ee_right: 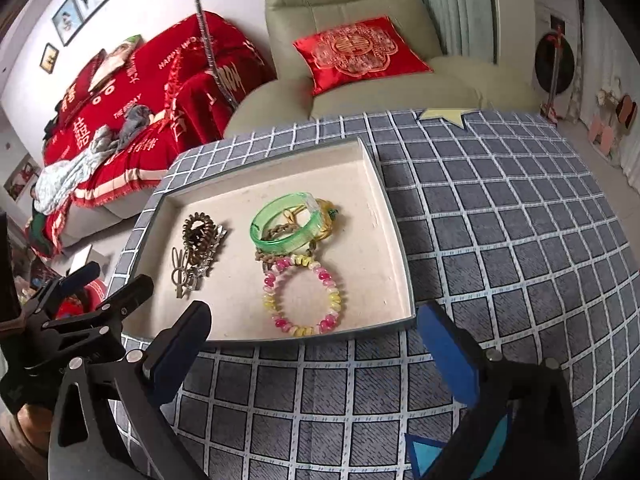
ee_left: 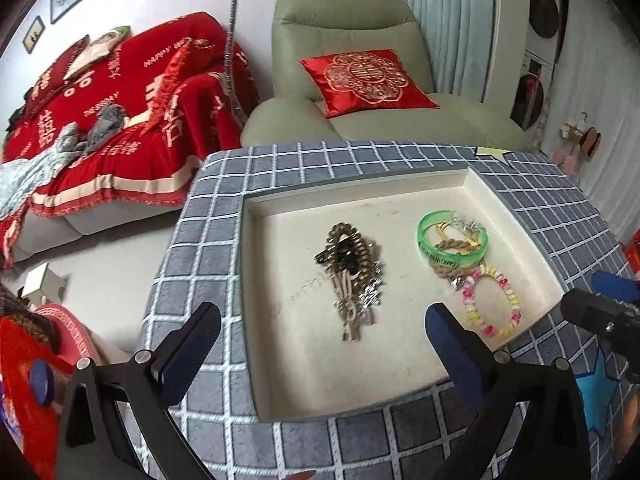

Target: Organize jewelry

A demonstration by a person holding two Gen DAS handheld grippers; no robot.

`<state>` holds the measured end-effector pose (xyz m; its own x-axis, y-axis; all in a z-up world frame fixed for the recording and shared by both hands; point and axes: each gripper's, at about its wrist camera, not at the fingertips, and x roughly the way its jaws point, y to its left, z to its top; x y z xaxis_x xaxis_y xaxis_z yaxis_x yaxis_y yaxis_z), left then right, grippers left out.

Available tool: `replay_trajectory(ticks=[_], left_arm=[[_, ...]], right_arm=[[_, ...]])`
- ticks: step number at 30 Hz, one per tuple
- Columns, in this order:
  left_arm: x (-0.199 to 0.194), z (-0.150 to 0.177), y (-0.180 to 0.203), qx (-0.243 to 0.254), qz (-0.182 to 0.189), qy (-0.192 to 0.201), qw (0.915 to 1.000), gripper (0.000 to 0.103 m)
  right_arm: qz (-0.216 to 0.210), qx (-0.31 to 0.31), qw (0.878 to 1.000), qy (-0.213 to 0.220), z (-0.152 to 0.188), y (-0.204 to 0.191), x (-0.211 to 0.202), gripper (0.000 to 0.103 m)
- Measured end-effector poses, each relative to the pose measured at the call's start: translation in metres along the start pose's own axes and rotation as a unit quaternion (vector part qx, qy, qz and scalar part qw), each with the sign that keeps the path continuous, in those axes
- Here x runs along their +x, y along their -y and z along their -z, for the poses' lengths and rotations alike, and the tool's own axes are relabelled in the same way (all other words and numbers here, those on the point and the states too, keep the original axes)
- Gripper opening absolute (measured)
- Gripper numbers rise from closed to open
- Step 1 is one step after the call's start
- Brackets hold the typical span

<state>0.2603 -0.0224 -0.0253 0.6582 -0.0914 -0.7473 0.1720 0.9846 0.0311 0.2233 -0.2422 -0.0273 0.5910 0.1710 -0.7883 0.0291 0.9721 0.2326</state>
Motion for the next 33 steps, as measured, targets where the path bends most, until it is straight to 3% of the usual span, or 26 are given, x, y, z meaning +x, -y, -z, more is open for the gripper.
replay_trajectory(ticks=[11, 21, 33], left_arm=[[-0.032, 0.038, 0.0, -0.031, -0.008, 0.001, 0.9995, 0.103], [-0.06, 0.076, 0.004, -0.054, -0.031, 0.027, 0.9977, 0.103], [-0.064, 0.088, 0.014, -0.053, -0.039, 0.02, 0.9976, 0.103]], right_arm=[[0.011, -0.04, 0.999, 0.024, 0.028, -0.016, -0.018, 0.103], [0.044, -0.066, 0.996, 0.049, 0.06, -0.033, -0.033, 0.103], [0.064, -0.076, 0.993, 0.062, 0.069, -0.032, -0.041, 0.103]])
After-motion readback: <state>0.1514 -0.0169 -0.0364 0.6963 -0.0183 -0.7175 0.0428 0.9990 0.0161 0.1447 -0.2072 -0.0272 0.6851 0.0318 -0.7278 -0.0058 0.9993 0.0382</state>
